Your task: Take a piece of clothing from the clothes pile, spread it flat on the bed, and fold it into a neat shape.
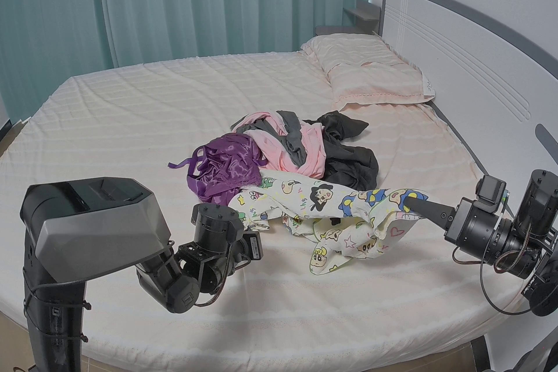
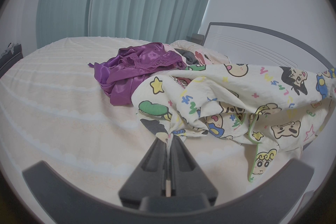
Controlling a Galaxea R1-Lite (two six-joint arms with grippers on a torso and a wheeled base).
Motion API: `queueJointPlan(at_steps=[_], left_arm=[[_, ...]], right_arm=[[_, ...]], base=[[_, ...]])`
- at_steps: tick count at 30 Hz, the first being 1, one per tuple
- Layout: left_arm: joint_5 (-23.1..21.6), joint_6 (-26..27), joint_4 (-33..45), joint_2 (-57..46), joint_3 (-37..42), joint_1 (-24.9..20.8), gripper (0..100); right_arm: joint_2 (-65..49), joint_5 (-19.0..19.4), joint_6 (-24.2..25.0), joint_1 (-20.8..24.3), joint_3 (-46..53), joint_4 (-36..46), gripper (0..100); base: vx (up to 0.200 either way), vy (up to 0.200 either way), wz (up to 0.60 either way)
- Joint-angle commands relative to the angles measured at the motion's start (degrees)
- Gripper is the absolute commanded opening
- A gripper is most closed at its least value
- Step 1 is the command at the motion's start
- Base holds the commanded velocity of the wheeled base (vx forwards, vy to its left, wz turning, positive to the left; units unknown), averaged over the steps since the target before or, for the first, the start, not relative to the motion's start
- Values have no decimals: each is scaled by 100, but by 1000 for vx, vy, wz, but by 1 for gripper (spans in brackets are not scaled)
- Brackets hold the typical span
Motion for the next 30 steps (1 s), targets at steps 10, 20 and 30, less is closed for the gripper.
queueJointPlan(at_steps=[10,20,30], left_arm=[[-1,-6,-11,272,-209,-87,0],[-37,-6,-55,360,-367,-210,100],[-10,3,6,703,-859,-218,100]], right_arm=[[30,4,0,-1,16,4,0],[30,12,0,-1,-1,-4,0],[22,12,0,-1,-28,-4,0]], base=[[0,0,0],[0,0,0],[0,0,0]])
